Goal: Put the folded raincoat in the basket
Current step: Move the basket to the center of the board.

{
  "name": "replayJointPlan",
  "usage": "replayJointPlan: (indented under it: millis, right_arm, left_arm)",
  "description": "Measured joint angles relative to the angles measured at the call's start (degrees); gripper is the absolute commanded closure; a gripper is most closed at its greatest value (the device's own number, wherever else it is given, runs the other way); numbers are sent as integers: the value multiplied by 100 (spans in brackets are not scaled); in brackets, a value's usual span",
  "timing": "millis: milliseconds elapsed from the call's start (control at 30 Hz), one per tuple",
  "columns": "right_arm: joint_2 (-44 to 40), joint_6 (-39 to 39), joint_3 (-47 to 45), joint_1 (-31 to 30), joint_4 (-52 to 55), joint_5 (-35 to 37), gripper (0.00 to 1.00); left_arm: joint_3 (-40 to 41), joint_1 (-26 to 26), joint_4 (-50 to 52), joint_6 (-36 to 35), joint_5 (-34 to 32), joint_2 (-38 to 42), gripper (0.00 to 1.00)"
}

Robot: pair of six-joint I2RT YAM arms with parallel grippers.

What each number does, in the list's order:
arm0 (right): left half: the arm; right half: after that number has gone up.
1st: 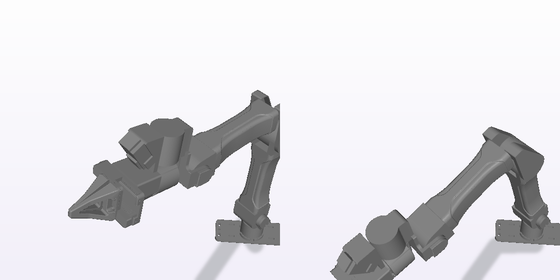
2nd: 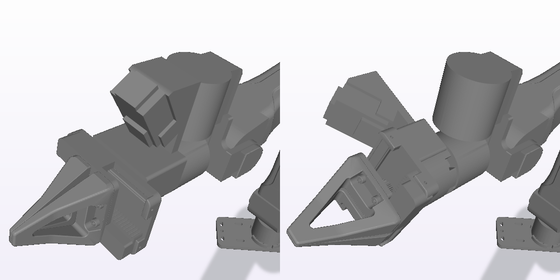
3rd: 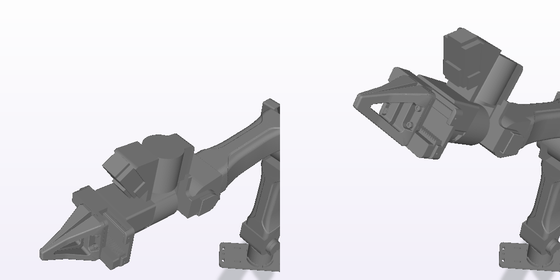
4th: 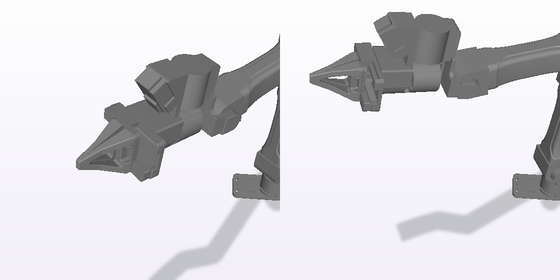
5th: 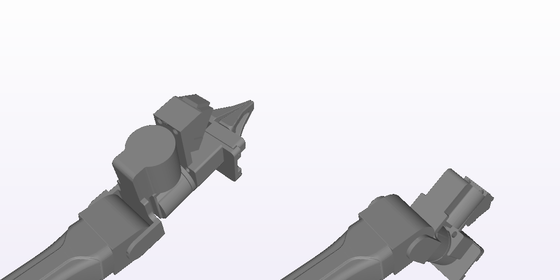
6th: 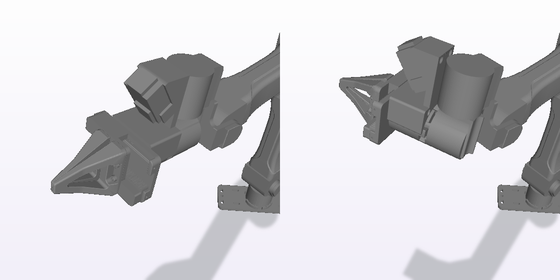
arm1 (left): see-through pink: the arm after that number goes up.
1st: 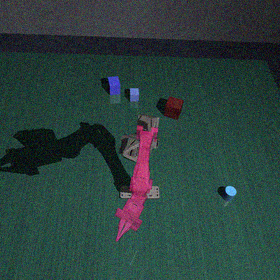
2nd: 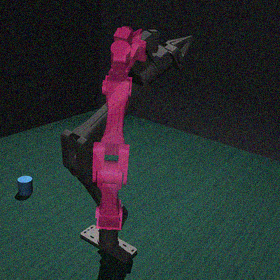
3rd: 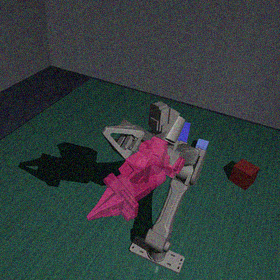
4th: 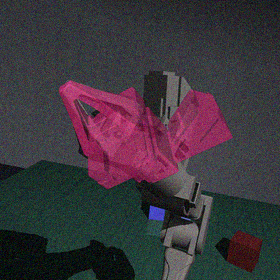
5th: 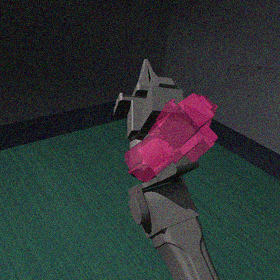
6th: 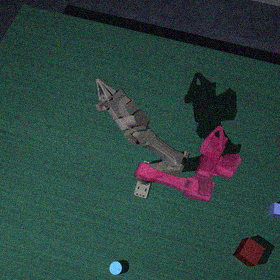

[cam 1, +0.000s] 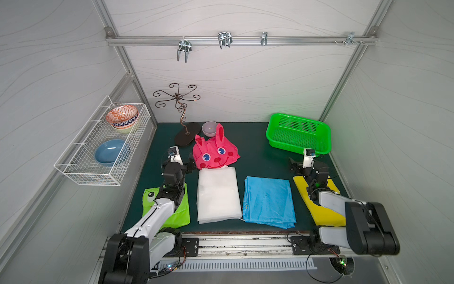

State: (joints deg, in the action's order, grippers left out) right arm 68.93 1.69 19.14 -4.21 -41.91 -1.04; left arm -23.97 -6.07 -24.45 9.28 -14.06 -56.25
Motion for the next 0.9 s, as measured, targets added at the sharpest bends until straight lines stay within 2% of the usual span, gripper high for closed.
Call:
replayJointPlan:
  millis: [67, 167, 300, 400, 567, 667, 800, 900]
  right_arm:
    - [-704, 160, 151, -133, 413, 83, 1]
    - [-1414, 730, 988, -267, 1598, 275, 1]
    - [-1655, 2037, 2459, -269, 3449, 1023, 1]
    - [-1696, 2559, 2833, -243, 4159, 1261, 1]
    - [-1161, 2979, 3156, -291, 5010, 1182, 1]
    - [-798, 3639, 3283, -251, 5392, 1119, 1]
    - [-313, 3934, 3259, -177, 5348, 723, 1]
    - [415, 3696, 3864, -649, 5650, 662, 1]
  left_arm:
    - [-205, -11, 573, 330, -24, 455, 0]
    - [-717, -22, 1604, 872, 120, 916, 0]
    - [-1585, -33, 2920, 1381, 640, 1283, 0]
    - [-2291, -33, 4013, 1615, 868, 1397, 0]
    - [-3493, -37, 6019, 1738, 1016, 1060, 0]
    - [-4096, -37, 6940, 1543, 1158, 599, 0]
    - [-4151, -37, 7552, 1263, 1178, 192, 0]
    - [-4015, -37, 7799, 1086, 1196, 31, 0]
